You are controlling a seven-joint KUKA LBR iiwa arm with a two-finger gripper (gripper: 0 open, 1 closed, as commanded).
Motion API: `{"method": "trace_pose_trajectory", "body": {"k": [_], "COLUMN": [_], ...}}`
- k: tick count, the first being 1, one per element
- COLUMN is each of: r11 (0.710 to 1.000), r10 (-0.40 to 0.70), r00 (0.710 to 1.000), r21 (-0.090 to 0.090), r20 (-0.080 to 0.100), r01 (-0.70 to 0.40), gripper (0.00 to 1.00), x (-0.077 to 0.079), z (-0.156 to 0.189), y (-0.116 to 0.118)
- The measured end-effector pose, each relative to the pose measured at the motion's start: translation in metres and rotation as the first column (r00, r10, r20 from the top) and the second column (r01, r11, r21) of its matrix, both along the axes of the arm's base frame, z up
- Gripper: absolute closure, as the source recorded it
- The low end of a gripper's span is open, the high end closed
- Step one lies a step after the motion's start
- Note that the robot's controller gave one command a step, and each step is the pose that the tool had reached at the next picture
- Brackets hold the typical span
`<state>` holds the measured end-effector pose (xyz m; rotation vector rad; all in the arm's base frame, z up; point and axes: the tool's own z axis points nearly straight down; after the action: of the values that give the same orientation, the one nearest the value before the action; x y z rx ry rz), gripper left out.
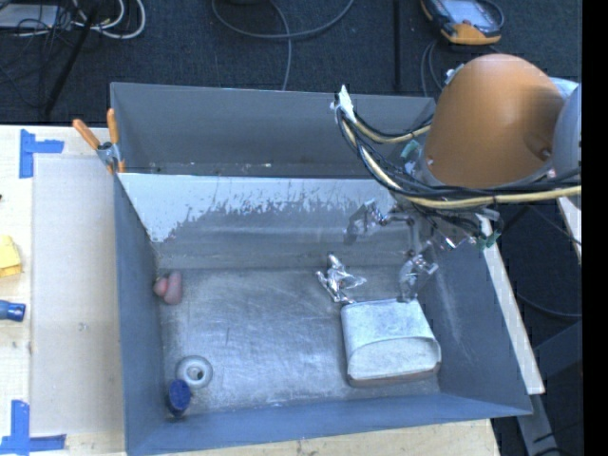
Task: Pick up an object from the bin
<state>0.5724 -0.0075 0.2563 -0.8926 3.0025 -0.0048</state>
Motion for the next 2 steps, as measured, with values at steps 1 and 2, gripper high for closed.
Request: {"method": "trace_pose_trajectory", "body": {"k": [1, 2], "r11": [0.988, 0.999], "r10": [0.154, 0.037], "r00": [0.988, 0.999], "r21": [0.003, 0.003], "r20": [-0.015, 0.008], "r01": [-0.154, -0.037], "gripper": [0.00, 0.00], "x": [0.048, 0.052], "z": [-0.112, -0.156], "y": [0.025, 0.002]}}
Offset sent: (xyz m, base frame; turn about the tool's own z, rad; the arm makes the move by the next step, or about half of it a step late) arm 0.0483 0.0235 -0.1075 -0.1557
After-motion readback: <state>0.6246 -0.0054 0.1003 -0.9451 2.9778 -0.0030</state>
